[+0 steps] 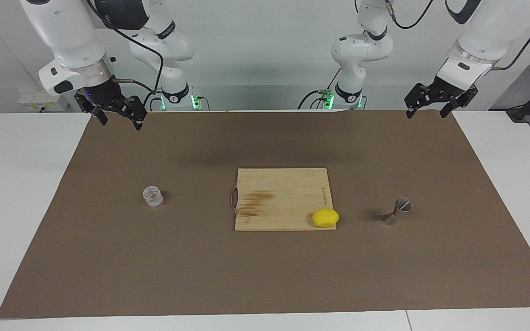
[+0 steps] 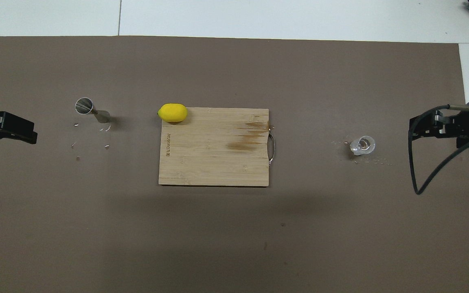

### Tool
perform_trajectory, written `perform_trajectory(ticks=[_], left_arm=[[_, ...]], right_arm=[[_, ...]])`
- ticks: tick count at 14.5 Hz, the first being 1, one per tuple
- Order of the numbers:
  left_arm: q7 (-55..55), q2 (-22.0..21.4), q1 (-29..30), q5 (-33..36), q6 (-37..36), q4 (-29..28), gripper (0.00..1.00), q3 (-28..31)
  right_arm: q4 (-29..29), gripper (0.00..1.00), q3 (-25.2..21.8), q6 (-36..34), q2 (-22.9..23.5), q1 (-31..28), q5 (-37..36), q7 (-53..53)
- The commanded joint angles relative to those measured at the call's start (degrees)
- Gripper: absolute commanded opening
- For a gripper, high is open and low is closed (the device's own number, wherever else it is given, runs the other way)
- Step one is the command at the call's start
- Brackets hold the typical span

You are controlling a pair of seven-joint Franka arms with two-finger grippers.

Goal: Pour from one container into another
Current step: 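Open the left gripper and reach toward the small metal cup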

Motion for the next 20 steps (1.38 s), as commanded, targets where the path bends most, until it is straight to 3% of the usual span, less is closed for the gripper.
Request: perform_trajectory(ticks=[1,13,20], left_arm=[[0.62,-0.02,-1.13,0.1,1.04,-0.35,1.0,0.71],[0.54,-1.07,-1.13,-1.03,3.94,-3.25,1.0,0.62],[-0.25,4.81,7.56,-11.32,3.07,-6.14,1.0,1.24]], right_arm=[[-1.7,1.0,0.24,0.76,-1.36,-0.8,1.47,-0.99],[-1.79,1.0,-0.11,0.76,-1.36,-0.89,1.66,-1.08],[-1.7,1.0,-0.11,0.76,-1.36,-0.71,1.66,-0.99]])
